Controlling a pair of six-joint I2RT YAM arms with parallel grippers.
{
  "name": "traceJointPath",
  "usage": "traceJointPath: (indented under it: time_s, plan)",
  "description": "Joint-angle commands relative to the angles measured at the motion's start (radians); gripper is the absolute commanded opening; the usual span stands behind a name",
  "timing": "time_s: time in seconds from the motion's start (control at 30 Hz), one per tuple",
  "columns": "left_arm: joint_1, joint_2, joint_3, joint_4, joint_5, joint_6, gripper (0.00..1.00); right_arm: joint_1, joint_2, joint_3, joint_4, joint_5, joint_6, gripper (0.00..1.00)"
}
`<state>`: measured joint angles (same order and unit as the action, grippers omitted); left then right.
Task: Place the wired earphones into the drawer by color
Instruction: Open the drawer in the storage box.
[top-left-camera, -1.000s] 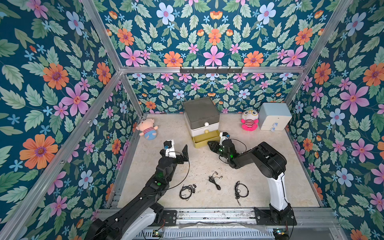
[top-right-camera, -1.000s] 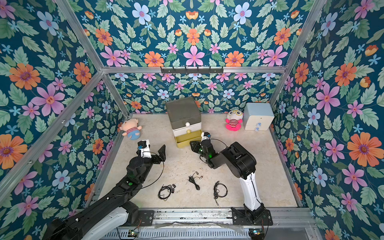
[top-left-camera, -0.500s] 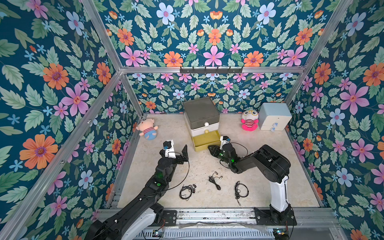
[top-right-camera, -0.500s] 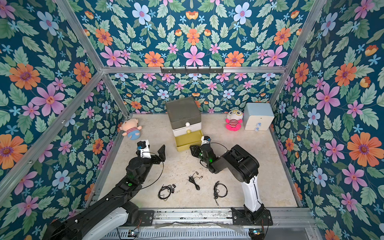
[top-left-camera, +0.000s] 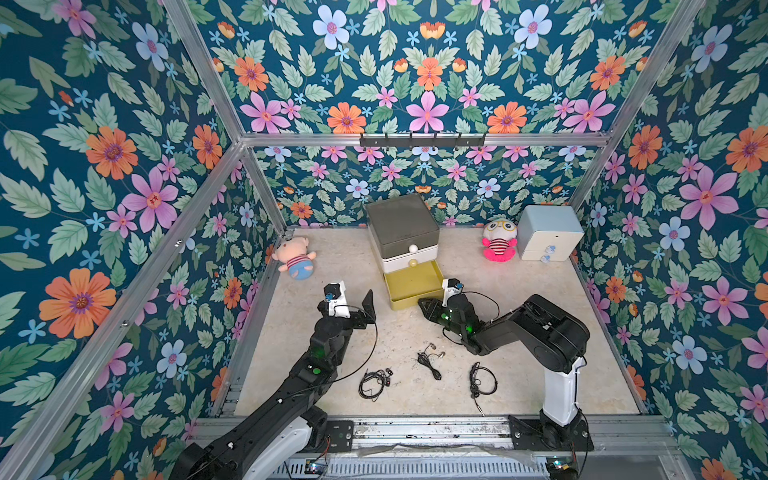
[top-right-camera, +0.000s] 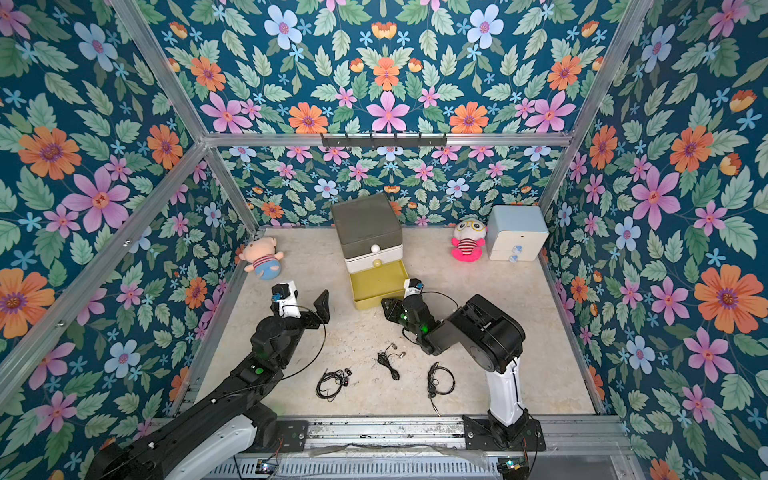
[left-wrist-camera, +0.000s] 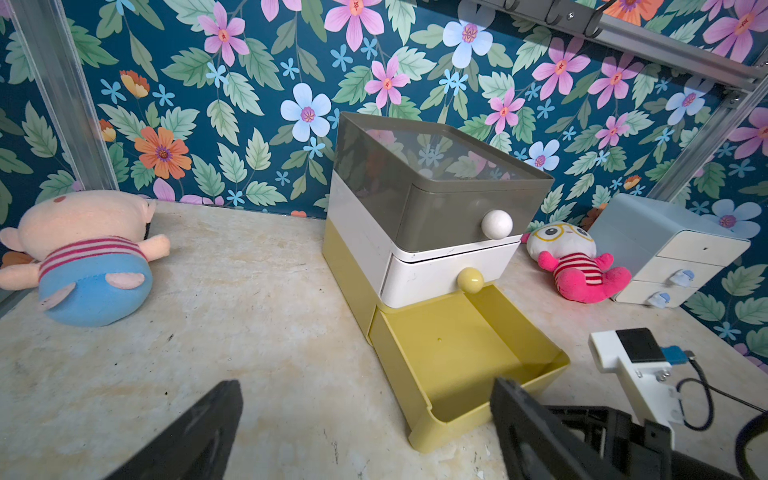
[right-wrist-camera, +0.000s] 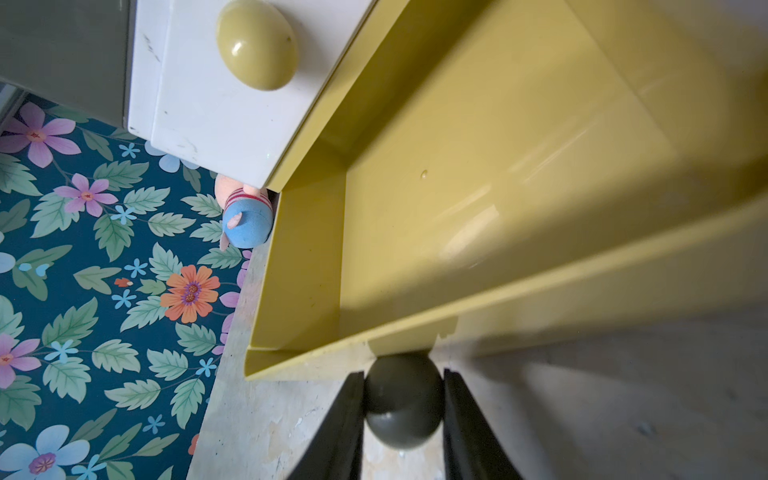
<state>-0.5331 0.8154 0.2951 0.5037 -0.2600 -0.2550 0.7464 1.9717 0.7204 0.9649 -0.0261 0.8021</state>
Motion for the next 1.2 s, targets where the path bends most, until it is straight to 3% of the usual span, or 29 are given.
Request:
traceJointPath:
  time_s: [0.0,0.23,0.5,0.8,1.17]
  plan:
    - [-0.001,-0.005,-0.004,0.039,-0.008,-0.003,0.99,0.006,-0.009,-0.008,0.022,0.006,0.006,0.29]
    - [-0.001,-0.006,-0.004,0.039,-0.013,-0.003,0.99,0.008,-0.021,-0.024,0.038,0.007,0.014,0.31]
    - [-0.001,0.016,0.041,-0.038,0.044,-0.052,0.99,0.008,-0.068,-0.038,-0.003,0.0,0.002,0.52]
    - [-0.002,-0.032,0.066,-0.448,0.069,-0.28,0.97,0.001,-0.209,-0.127,-0.091,0.006,-0.07,0.55]
    - [-0.015,-0.007,0.128,-0.834,0.174,-0.397,0.95,-0.033,-0.531,-0.203,-0.454,0.114,-0.311,0.58]
